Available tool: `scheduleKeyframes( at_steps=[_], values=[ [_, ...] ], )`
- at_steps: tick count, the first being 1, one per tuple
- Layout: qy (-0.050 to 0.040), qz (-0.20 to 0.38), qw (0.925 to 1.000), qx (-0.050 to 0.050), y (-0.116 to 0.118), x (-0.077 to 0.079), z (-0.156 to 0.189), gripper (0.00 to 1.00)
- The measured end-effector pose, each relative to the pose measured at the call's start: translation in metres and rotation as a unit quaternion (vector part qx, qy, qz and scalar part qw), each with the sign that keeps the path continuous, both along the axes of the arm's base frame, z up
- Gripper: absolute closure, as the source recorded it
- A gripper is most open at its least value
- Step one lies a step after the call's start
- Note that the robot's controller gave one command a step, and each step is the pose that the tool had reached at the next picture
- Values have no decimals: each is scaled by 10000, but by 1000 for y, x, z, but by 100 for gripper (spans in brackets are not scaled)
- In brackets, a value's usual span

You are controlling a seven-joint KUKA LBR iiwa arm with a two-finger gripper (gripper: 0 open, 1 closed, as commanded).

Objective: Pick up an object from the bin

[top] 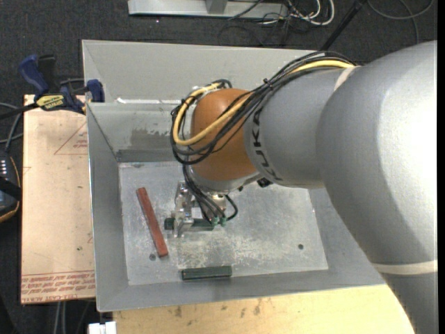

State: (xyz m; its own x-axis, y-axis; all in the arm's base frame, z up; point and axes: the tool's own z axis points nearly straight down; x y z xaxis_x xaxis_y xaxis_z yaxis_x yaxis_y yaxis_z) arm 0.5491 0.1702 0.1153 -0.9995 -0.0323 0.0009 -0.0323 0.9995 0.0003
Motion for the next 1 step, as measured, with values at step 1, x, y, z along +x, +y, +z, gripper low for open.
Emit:
scheduleKeyframes(
  at_steps=[1],
  values=[
    [-18, 104, 9999, 3, -21, 15, 118, 100]
  ],
)
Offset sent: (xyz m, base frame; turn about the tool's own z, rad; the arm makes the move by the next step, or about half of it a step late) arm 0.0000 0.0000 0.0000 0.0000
